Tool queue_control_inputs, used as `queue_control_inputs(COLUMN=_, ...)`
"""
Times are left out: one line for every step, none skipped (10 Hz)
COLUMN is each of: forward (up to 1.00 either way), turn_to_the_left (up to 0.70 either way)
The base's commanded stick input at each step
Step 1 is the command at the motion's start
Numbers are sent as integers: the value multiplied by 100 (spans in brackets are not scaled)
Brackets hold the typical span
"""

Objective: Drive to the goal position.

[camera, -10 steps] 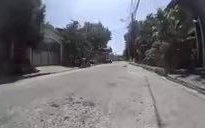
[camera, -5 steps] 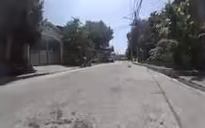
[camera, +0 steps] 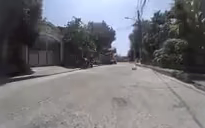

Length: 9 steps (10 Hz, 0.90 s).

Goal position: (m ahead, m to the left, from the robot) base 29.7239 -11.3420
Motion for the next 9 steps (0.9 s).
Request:
queue_control_inputs(forward=100, turn_to_the_left=2)
queue_control_inputs(forward=100, turn_to_the_left=-38)
queue_control_inputs(forward=100, turn_to_the_left=-23)
queue_control_inputs(forward=100, turn_to_the_left=2)
queue_control_inputs(forward=100, turn_to_the_left=-5)
queue_control_inputs(forward=100, turn_to_the_left=-26)
queue_control_inputs(forward=100, turn_to_the_left=-34)
queue_control_inputs(forward=100, turn_to_the_left=2)
queue_control_inputs(forward=100, turn_to_the_left=-4)
